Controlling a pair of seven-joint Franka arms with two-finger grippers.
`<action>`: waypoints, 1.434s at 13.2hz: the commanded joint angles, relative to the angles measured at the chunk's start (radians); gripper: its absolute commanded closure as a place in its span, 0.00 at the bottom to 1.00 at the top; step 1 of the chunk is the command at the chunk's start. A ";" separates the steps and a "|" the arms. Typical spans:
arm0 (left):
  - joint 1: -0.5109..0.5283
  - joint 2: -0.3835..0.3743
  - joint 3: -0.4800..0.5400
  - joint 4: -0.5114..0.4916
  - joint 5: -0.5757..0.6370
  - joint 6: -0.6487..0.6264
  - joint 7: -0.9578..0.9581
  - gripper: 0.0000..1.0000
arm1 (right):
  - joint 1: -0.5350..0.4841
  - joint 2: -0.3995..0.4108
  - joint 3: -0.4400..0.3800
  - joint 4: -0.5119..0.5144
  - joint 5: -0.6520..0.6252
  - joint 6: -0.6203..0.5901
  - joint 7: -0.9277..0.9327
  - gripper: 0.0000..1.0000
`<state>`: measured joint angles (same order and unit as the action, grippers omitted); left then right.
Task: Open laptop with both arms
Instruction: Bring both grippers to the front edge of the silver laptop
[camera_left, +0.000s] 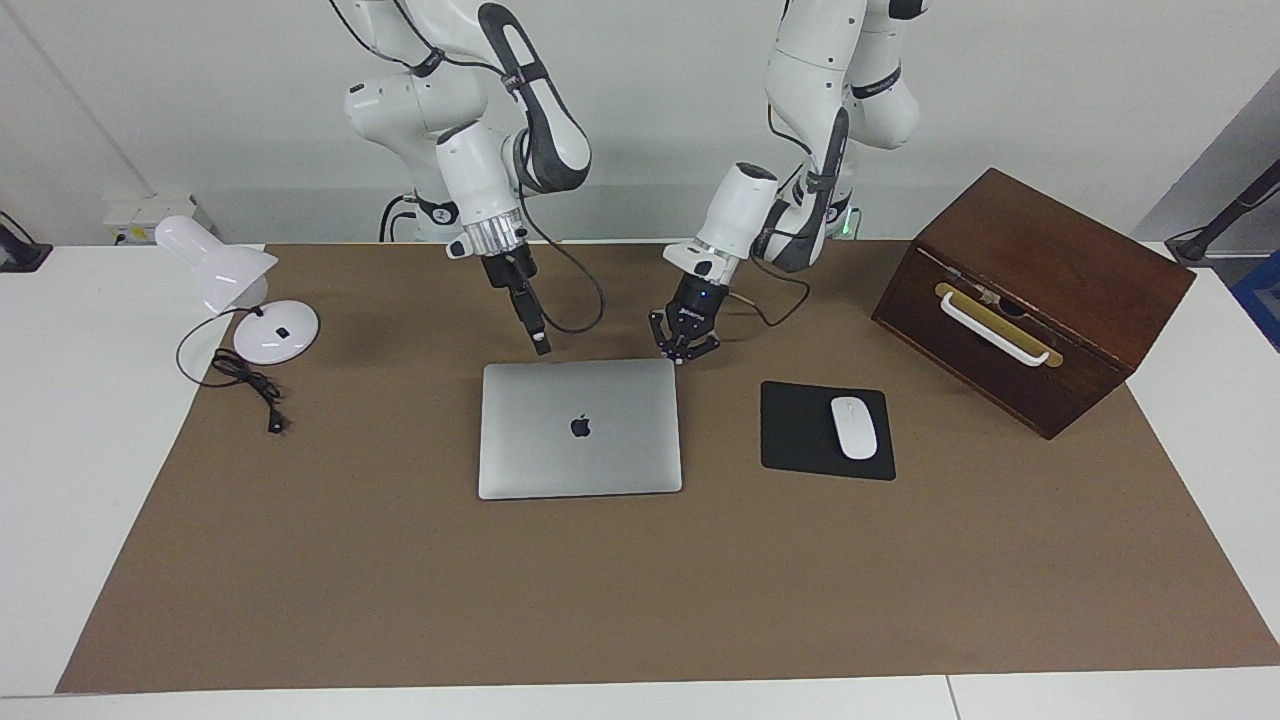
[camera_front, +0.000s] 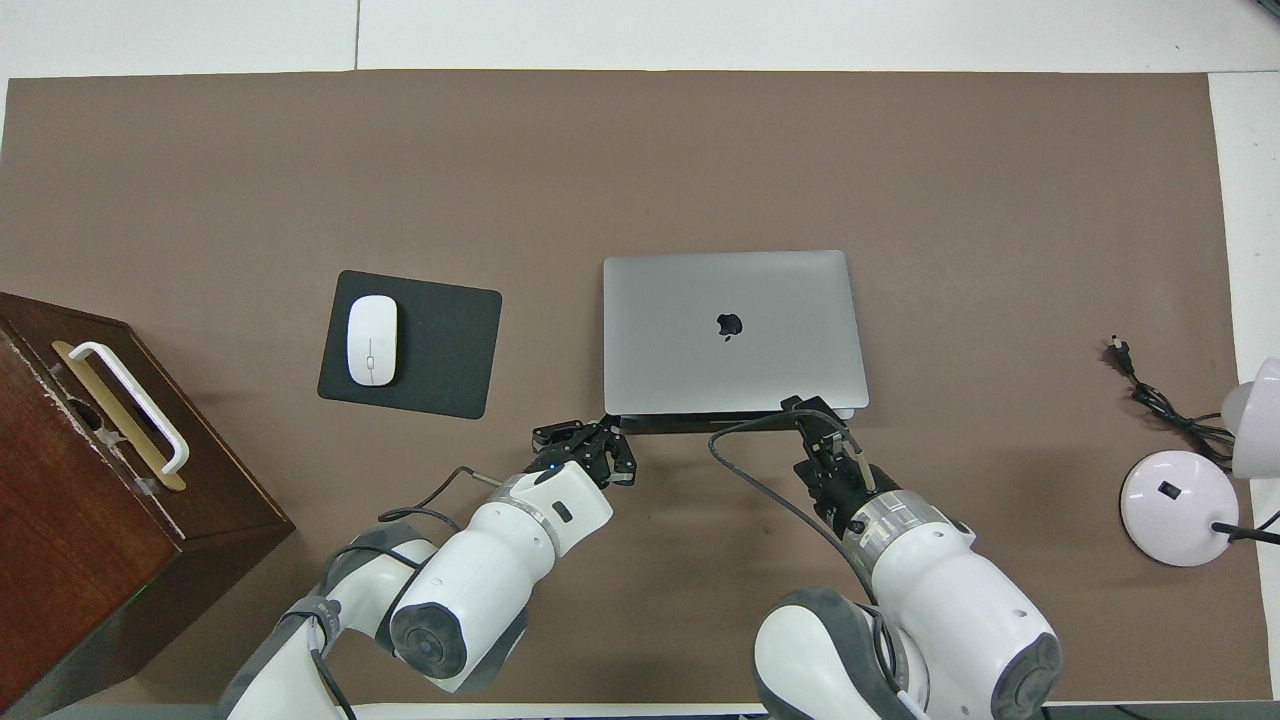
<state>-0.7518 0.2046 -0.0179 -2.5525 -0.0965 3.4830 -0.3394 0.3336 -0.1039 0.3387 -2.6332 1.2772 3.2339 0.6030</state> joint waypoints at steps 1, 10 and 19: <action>-0.021 0.047 0.016 0.037 -0.014 0.021 0.013 1.00 | -0.030 0.038 0.003 0.039 0.031 0.015 -0.069 0.01; -0.006 0.085 0.016 0.063 -0.005 0.021 0.071 1.00 | -0.082 0.099 0.003 0.119 0.031 0.013 -0.127 0.01; 0.005 0.102 0.016 0.067 0.003 0.021 0.085 1.00 | -0.133 0.139 0.003 0.189 0.030 0.007 -0.207 0.01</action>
<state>-0.7521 0.2628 -0.0113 -2.5027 -0.0963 3.4896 -0.2792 0.2288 0.0050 0.3375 -2.4849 1.2772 3.2340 0.4718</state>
